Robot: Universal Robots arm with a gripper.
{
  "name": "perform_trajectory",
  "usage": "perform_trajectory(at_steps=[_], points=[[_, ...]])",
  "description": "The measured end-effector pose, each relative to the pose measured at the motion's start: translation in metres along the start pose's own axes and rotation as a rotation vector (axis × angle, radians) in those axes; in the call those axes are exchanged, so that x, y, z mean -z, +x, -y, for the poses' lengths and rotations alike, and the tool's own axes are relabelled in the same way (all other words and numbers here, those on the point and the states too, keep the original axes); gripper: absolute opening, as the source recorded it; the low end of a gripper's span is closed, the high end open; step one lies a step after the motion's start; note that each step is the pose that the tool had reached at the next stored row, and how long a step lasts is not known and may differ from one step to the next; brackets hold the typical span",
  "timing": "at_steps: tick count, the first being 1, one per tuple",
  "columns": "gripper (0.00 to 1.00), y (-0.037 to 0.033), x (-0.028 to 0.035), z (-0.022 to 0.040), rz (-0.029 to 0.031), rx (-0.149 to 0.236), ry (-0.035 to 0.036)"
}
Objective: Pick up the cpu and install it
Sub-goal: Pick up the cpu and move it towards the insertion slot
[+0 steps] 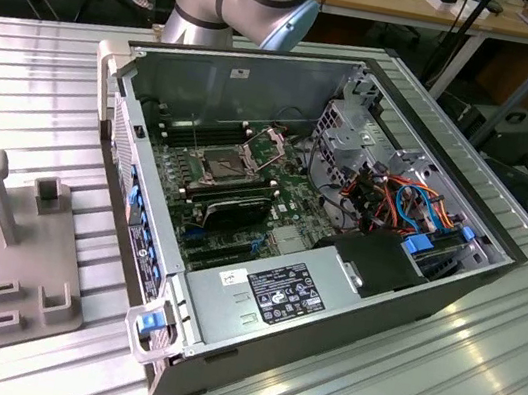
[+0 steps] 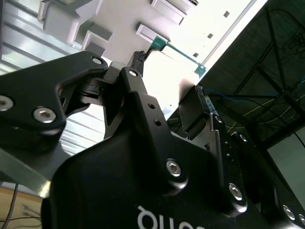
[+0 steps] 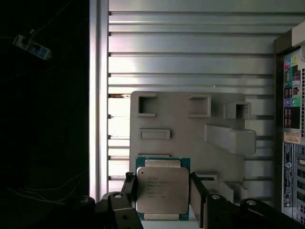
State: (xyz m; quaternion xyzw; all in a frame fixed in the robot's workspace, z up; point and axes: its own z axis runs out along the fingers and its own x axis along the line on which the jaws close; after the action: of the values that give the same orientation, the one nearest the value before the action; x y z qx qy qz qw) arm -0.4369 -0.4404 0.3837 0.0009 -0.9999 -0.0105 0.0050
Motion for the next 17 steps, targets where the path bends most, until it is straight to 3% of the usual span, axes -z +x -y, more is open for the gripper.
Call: perform_trajectory(at_steps=[17], points=[[0.55,-0.0147,0.0001,0.0,0.0,0.0,0.0]])
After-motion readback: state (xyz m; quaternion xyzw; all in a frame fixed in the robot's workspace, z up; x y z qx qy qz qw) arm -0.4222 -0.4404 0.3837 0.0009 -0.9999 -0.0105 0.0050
